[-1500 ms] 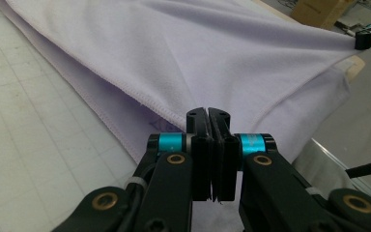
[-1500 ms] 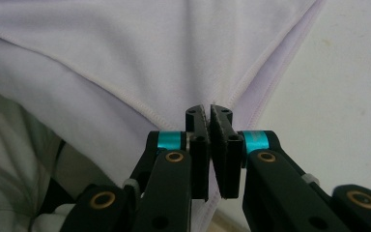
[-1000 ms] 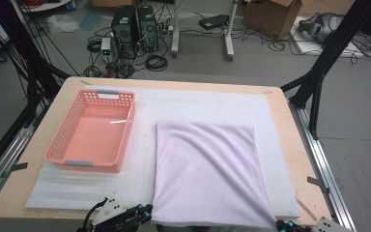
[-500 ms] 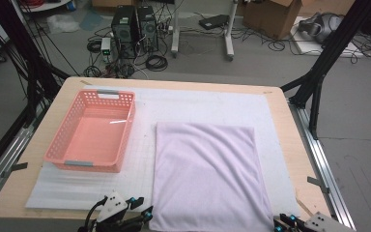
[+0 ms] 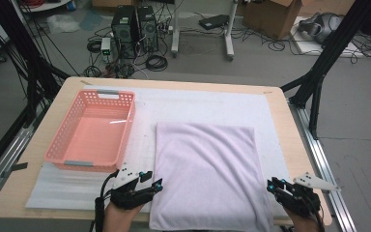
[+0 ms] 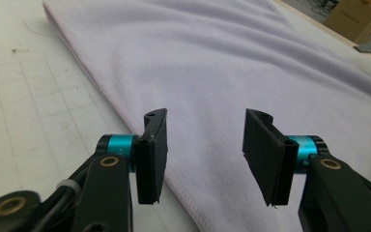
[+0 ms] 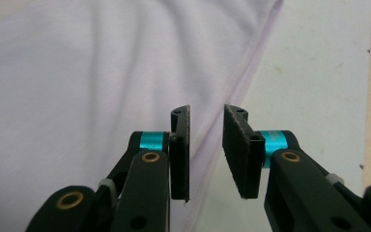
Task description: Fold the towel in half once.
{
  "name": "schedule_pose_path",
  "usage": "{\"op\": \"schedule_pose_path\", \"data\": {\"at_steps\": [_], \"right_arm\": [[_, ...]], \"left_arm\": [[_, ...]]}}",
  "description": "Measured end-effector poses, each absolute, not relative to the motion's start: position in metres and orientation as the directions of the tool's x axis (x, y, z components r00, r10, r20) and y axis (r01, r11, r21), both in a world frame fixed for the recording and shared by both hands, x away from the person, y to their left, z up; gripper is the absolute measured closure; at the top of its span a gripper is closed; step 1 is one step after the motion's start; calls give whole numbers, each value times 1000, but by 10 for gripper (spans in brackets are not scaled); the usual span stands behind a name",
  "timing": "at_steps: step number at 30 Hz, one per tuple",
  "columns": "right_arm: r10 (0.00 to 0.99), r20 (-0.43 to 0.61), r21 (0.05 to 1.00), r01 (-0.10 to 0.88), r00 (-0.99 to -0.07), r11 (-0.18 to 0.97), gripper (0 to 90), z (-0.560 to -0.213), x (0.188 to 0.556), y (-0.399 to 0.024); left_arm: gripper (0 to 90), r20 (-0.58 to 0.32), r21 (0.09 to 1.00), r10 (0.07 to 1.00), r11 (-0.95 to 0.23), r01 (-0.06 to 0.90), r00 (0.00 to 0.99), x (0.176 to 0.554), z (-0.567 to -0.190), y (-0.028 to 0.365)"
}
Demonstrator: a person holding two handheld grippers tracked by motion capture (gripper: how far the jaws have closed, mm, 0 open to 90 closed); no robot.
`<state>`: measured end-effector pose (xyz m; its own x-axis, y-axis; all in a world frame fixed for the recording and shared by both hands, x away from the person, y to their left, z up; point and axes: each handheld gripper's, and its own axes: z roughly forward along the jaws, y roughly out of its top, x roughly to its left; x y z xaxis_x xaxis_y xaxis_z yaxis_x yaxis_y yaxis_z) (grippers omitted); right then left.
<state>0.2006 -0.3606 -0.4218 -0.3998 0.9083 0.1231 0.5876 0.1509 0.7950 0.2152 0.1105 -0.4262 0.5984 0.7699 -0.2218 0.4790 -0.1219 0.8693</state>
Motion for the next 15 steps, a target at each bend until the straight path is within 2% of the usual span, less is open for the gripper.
{"op": "schedule_pose_path", "data": {"at_steps": [10, 12, 14, 15], "right_arm": [[892, 137, 755, 629, -430, 187, 724, -441, 243, -342], [894, 123, 736, 644, -430, 209, 849, -445, 249, -338], [890, 109, 728, 646, -443, 232, 880, -443, 253, -338], [896, 70, 726, 638, -439, 256, 884, -441, 254, -338]], "left_arm": [[493, -236, 870, 766, -108, 482, 598, 242, -426, 113], [492, -238, 870, 762, -108, 481, 602, 247, -426, 112], [491, -235, 869, 757, -118, 481, 610, 252, -425, 111], [490, -234, 869, 756, -118, 480, 611, 255, -425, 111]]}}
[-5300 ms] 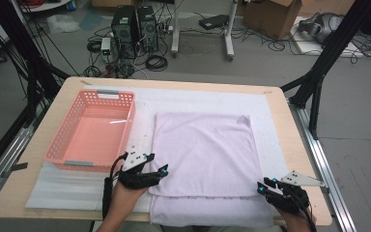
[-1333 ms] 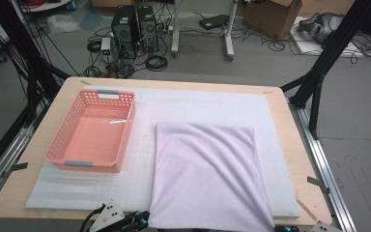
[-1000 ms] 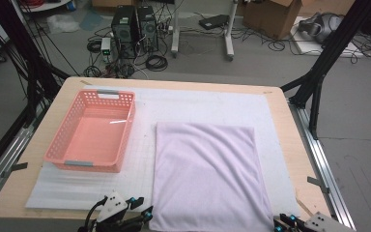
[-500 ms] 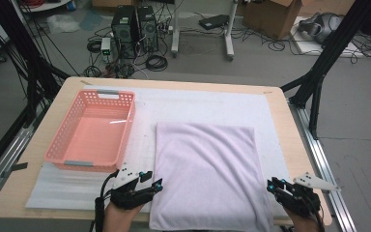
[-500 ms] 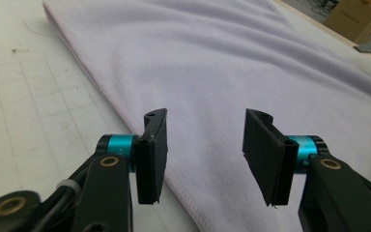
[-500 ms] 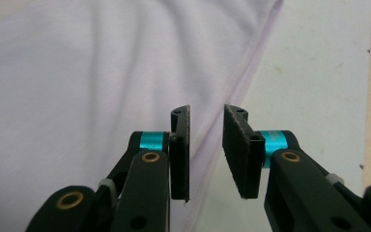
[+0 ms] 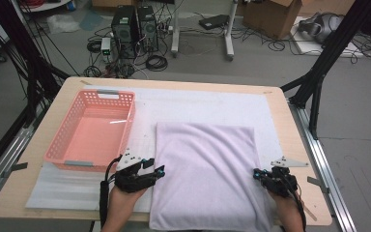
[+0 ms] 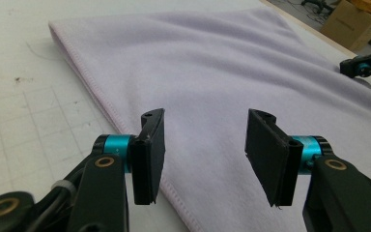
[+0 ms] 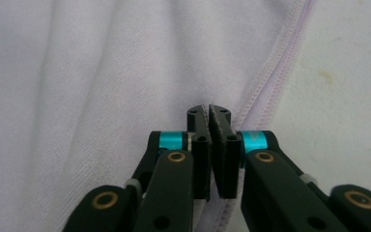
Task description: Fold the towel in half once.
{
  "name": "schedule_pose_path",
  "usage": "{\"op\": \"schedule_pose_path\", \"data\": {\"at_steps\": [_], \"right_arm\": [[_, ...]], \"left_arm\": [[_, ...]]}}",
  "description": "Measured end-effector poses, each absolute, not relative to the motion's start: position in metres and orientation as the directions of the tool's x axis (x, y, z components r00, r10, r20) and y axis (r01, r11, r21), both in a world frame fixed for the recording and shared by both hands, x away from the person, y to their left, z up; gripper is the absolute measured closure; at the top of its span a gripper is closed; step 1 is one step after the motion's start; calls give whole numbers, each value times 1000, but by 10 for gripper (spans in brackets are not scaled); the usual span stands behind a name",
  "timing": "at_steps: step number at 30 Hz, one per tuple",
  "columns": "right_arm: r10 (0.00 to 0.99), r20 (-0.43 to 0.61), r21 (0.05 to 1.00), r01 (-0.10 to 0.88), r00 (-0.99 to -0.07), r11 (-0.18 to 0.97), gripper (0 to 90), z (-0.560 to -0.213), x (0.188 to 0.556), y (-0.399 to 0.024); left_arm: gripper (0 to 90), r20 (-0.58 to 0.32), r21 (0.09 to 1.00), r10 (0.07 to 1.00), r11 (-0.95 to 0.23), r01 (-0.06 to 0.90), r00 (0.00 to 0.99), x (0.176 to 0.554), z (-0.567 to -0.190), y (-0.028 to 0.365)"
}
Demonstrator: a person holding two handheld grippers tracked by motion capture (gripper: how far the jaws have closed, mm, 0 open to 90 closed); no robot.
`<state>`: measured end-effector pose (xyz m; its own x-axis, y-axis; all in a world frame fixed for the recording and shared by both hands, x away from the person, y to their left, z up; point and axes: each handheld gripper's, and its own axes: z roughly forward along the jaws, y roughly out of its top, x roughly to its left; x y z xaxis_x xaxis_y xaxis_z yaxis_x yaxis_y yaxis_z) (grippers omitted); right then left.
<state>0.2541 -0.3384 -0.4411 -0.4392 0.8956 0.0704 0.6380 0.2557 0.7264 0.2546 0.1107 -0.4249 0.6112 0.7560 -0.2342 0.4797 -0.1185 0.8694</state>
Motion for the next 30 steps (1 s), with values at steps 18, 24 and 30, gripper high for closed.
{"op": "schedule_pose_path", "data": {"at_steps": [18, 24, 30], "right_arm": [[903, 165, 755, 640, -396, 143, 663, -443, 269, -364], [913, 151, 769, 626, -378, 132, 669, -441, 290, -360], [921, 157, 759, 640, -357, 118, 670, -443, 332, -354]], "left_arm": [[482, -232, 852, 755, -146, 502, 614, 277, -433, 107], [480, -223, 850, 772, -146, 506, 596, 282, -436, 105], [480, -234, 848, 773, -135, 513, 590, 294, -438, 97]]}}
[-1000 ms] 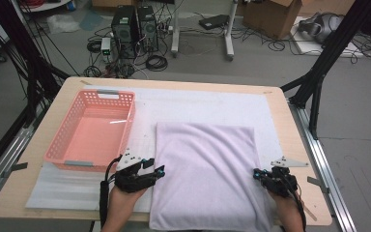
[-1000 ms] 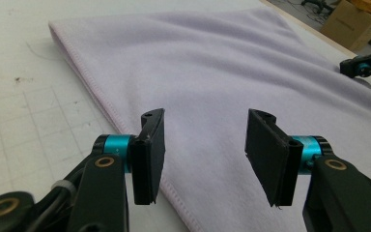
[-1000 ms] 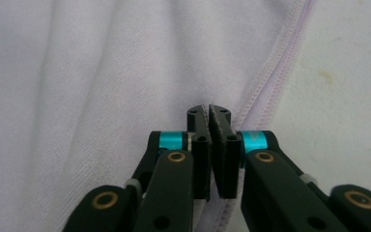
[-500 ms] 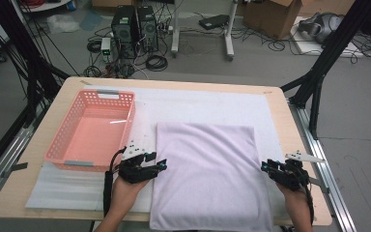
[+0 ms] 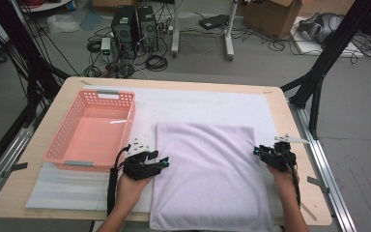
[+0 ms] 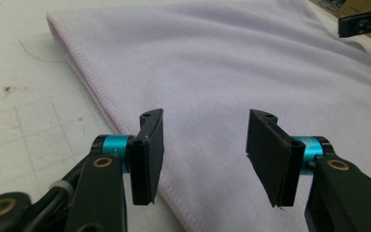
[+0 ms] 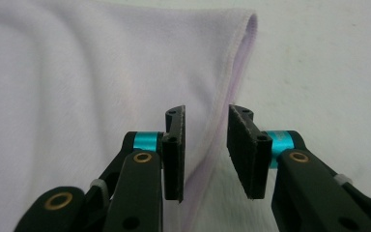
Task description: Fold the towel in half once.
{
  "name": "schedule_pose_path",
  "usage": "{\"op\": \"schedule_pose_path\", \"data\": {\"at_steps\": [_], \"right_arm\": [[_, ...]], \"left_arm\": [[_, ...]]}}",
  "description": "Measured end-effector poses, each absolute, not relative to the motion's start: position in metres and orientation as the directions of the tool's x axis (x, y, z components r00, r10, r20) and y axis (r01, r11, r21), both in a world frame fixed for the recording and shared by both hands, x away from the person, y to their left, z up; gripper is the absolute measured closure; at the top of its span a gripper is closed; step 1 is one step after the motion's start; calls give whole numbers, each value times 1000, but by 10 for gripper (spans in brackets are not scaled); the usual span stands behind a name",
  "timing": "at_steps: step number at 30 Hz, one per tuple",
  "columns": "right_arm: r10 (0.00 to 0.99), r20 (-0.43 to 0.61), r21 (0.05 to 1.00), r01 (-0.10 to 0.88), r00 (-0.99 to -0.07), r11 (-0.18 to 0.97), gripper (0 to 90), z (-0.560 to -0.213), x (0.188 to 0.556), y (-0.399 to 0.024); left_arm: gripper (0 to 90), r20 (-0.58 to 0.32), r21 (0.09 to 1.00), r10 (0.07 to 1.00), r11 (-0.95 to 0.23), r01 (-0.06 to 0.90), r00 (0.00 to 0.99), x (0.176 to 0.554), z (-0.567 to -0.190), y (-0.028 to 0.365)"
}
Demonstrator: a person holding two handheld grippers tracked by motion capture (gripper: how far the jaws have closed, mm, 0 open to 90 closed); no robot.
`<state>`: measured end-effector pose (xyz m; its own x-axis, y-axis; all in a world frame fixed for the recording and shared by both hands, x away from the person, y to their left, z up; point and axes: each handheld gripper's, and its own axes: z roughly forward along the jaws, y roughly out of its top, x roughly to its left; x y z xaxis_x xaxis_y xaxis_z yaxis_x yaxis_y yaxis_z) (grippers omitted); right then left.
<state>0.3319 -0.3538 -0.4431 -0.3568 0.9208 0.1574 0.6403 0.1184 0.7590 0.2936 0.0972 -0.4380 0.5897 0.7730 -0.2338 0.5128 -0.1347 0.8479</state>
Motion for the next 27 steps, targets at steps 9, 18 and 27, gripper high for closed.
{"op": "schedule_pose_path", "data": {"at_steps": [9, 18, 27], "right_arm": [[951, 32, 743, 644, -309, 184, 867, -444, 342, -355], [926, 152, 795, 600, -345, 94, 594, -438, 334, -374], [910, 176, 812, 578, -375, 80, 565, -440, 328, -383]], "left_arm": [[480, -226, 846, 791, -130, 517, 569, 320, -428, 84], [456, -213, 844, 848, -91, 529, 486, 366, -422, 74], [456, -205, 796, 904, -69, 601, 374, 419, -437, 73]]}}
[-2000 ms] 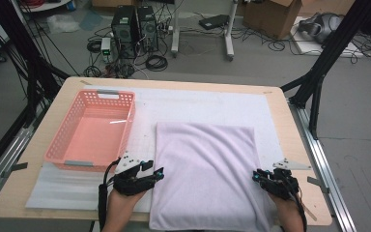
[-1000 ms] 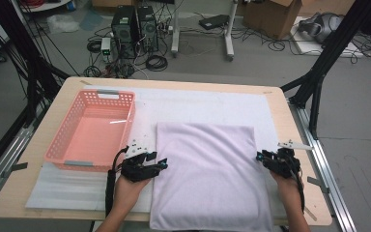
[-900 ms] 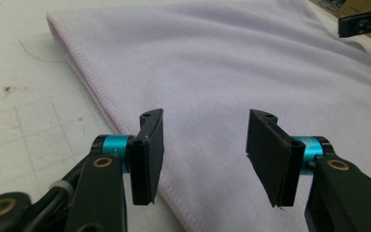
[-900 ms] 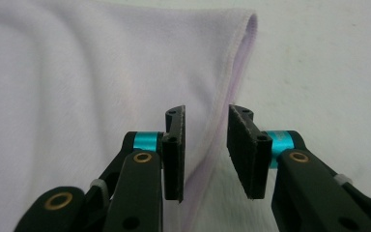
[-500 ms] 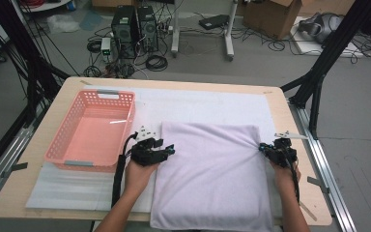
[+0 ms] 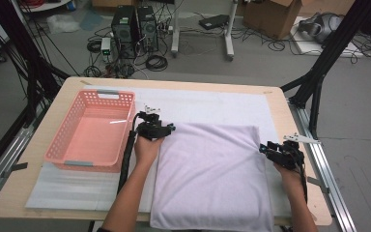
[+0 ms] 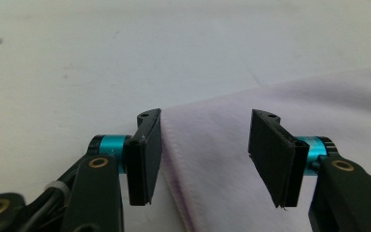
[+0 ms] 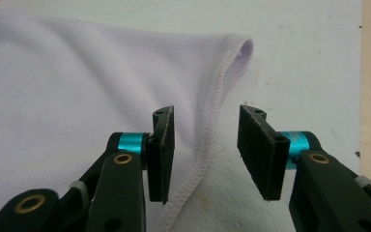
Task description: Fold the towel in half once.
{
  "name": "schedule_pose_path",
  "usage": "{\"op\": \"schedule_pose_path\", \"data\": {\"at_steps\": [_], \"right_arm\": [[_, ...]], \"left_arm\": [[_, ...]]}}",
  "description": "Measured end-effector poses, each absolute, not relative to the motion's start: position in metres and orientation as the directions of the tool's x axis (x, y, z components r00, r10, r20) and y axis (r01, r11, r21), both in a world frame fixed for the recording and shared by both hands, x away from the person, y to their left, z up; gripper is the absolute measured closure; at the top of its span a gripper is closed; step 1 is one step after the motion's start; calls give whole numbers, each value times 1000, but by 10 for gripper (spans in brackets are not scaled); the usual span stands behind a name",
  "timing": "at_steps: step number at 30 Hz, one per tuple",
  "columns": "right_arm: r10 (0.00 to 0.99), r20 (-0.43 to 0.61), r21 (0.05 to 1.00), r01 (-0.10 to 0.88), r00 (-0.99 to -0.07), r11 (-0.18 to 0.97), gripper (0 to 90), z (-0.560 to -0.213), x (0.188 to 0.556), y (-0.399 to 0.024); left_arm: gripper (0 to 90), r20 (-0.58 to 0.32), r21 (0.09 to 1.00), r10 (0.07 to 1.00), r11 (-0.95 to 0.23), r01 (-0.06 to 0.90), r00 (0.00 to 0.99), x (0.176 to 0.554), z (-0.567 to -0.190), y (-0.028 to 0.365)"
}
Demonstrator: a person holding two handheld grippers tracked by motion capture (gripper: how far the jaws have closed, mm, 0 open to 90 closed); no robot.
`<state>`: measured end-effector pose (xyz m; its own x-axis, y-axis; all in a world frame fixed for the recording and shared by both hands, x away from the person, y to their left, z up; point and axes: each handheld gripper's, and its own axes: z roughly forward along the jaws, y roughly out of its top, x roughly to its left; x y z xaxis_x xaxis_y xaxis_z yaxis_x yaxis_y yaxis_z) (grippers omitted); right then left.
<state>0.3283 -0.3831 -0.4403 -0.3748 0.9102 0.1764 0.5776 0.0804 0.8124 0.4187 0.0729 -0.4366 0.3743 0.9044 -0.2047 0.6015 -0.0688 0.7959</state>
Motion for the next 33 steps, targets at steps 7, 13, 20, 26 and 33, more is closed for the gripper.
{"op": "schedule_pose_path", "data": {"at_steps": [7, 13, 20, 26, 33], "right_arm": [[910, 215, 818, 574, -354, 30, 515, -442, 334, -391], [924, 203, 811, 584, -323, 26, 481, -440, 353, -391], [920, 208, 805, 592, -332, 32, 473, -434, 383, -381], [908, 195, 774, 627, -370, 89, 457, -441, 418, -358], [909, 82, 745, 631, -408, 216, 857, -446, 433, -346]], "left_arm": [[586, -120, 796, 921, -134, 590, 371, 426, -451, 70], [860, -79, 841, 948, -103, 531, 308, 424, -441, 76], [857, -80, 831, 957, -92, 549, 280, 427, -445, 83], [857, -90, 813, 955, -93, 574, 282, 430, -450, 83], [858, -189, 812, 947, 3, 584, 259, 432, -446, 89]]}}
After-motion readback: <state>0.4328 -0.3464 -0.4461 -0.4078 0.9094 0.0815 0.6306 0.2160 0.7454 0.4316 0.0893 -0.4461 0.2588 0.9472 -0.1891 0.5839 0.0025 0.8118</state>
